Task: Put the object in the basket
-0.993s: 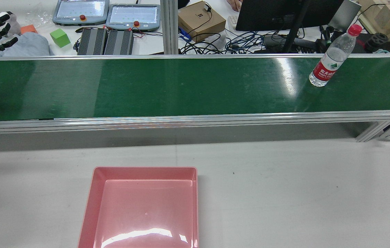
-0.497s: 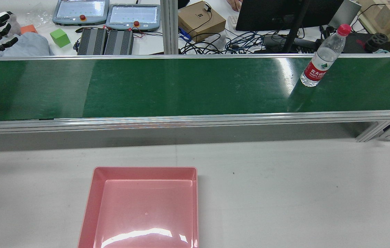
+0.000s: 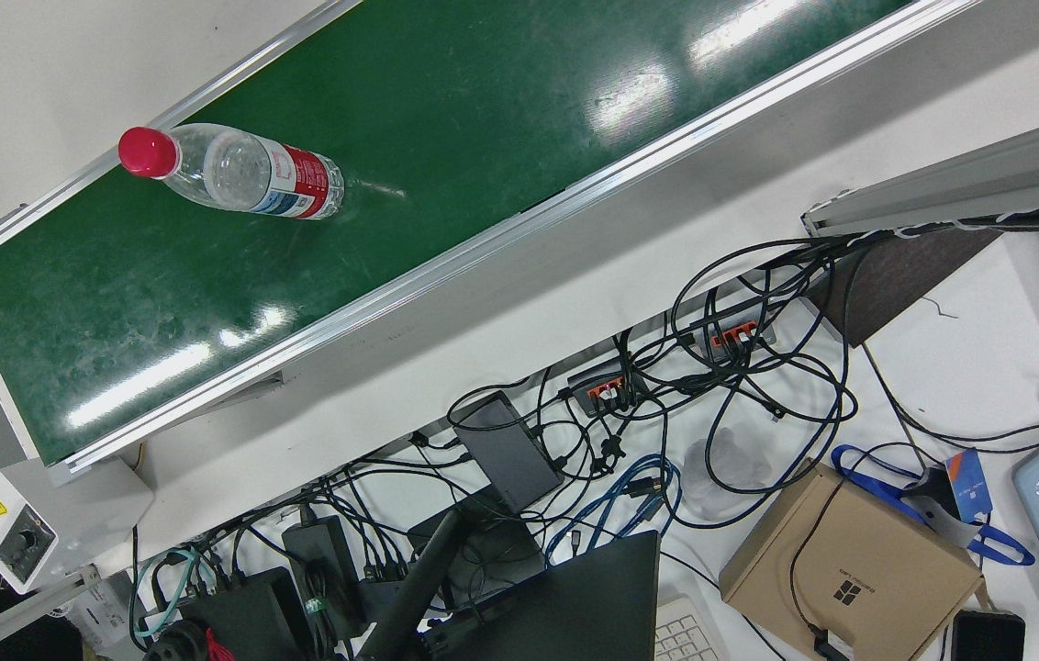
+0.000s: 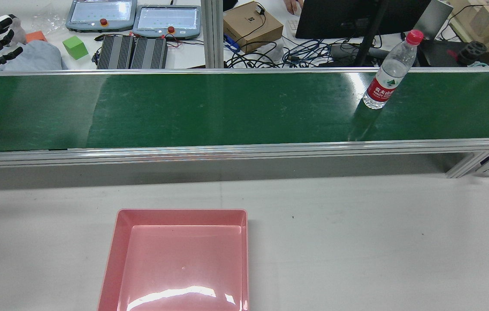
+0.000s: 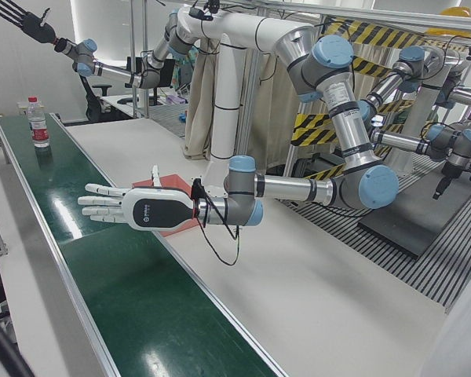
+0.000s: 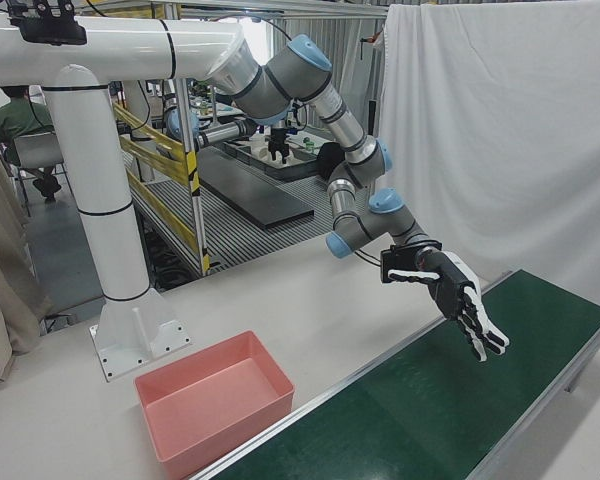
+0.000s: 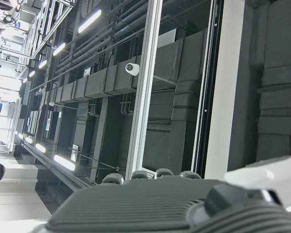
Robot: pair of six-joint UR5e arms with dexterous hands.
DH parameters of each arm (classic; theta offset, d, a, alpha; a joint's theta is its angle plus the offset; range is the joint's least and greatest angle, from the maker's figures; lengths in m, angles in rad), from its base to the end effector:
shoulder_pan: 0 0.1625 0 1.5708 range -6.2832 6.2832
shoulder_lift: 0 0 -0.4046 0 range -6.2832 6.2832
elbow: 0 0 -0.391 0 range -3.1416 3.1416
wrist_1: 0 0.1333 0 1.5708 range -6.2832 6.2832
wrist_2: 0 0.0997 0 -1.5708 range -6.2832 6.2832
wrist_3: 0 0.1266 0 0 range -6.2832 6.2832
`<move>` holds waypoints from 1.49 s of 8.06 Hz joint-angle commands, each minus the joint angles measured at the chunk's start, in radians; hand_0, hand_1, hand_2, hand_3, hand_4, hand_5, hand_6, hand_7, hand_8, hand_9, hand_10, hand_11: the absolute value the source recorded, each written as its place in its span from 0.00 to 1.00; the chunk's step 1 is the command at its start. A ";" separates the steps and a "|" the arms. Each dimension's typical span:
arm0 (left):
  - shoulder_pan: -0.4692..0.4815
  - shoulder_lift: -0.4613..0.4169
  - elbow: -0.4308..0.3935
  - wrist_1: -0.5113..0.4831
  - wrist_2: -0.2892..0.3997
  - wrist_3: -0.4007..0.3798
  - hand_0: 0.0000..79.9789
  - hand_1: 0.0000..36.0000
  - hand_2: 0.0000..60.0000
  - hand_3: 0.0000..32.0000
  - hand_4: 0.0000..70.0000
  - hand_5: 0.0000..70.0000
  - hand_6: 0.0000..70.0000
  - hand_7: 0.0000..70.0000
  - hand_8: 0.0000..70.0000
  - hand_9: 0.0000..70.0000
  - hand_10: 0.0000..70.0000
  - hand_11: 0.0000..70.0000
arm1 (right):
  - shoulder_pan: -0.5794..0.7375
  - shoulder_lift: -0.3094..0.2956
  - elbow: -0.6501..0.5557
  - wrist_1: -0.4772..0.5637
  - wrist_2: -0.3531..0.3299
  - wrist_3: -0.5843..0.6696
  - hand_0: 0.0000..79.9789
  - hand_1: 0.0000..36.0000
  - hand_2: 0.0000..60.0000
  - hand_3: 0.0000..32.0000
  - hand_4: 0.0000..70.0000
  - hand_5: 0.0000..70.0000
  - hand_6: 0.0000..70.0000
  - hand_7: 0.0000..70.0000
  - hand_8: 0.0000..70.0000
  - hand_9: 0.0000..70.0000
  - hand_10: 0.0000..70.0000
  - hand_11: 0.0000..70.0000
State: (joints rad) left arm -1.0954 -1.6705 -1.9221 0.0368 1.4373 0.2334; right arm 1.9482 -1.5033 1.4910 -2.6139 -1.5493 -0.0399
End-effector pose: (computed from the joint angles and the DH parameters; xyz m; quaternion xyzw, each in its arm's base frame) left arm 0.1169 -0.5552 0.4354 -0.0647 0.8338 -0.5309 0.1369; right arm 0.3393 -0.4868 0.5954 -0.1842 0.8441 -0.4948 0.0937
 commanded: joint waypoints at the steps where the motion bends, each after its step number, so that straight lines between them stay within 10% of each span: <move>1: 0.000 -0.002 0.000 0.000 0.000 -0.002 0.66 0.37 0.00 0.00 0.17 0.16 0.03 0.00 0.03 0.01 0.07 0.13 | 0.000 0.000 0.000 0.000 0.000 0.000 0.00 0.00 0.00 0.00 0.00 0.00 0.00 0.00 0.00 0.00 0.00 0.00; 12: -0.004 0.000 -0.014 0.002 0.000 -0.006 0.66 0.39 0.00 0.00 0.17 0.16 0.03 0.00 0.03 0.01 0.07 0.13 | 0.000 0.000 0.000 0.000 0.000 0.000 0.00 0.00 0.00 0.00 0.00 0.00 0.00 0.00 0.00 0.00 0.00 0.00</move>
State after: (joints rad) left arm -1.0995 -1.6706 -1.9350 0.0383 1.4373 0.2272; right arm 1.9482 -1.5033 1.4910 -2.6139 -1.5493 -0.0399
